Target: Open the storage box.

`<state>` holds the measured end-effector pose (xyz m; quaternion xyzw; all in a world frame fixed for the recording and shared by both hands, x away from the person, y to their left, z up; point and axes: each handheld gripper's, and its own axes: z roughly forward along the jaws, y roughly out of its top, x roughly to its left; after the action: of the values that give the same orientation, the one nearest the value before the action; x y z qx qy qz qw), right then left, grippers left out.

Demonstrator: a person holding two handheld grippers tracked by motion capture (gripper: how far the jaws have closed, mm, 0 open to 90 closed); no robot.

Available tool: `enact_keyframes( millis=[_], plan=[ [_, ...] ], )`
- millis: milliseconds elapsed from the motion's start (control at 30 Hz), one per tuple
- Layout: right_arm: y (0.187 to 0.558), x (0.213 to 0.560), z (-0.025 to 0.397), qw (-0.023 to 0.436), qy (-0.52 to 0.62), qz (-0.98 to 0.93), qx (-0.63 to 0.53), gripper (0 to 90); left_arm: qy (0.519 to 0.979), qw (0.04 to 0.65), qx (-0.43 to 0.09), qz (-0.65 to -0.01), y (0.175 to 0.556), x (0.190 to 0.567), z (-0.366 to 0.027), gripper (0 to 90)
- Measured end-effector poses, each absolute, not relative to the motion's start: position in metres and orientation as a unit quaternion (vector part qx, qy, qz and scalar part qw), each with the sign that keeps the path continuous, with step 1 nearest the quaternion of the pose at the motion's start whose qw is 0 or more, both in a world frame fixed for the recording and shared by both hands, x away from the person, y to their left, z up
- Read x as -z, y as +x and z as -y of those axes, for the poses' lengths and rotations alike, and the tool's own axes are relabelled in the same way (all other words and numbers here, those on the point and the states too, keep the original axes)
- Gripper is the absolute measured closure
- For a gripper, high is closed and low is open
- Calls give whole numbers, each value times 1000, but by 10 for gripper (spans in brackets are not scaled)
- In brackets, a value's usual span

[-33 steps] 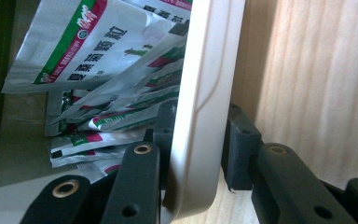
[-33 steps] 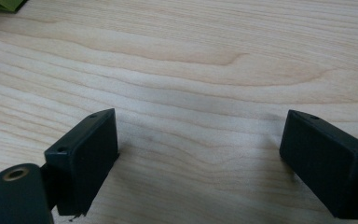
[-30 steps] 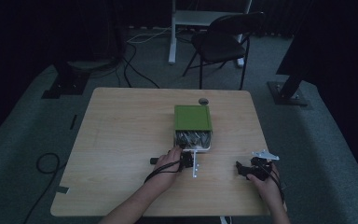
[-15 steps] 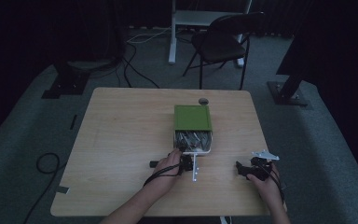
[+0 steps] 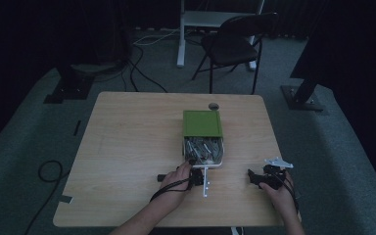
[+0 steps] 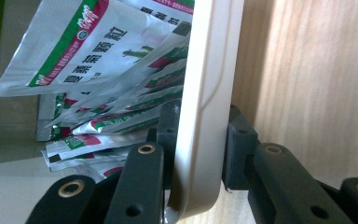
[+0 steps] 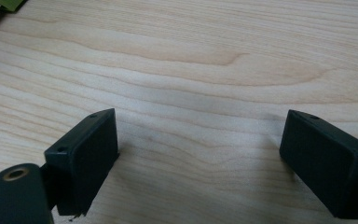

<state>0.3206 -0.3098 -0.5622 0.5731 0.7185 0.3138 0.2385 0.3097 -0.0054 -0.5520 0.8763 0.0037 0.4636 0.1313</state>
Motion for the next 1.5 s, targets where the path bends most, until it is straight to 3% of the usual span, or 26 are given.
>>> enact_keyframes(
  millis=[1500],
  plan=[
    [321,562,310,240,575,-717,-312,111,879,141,-455,16,268,553,-1,747]
  ],
)
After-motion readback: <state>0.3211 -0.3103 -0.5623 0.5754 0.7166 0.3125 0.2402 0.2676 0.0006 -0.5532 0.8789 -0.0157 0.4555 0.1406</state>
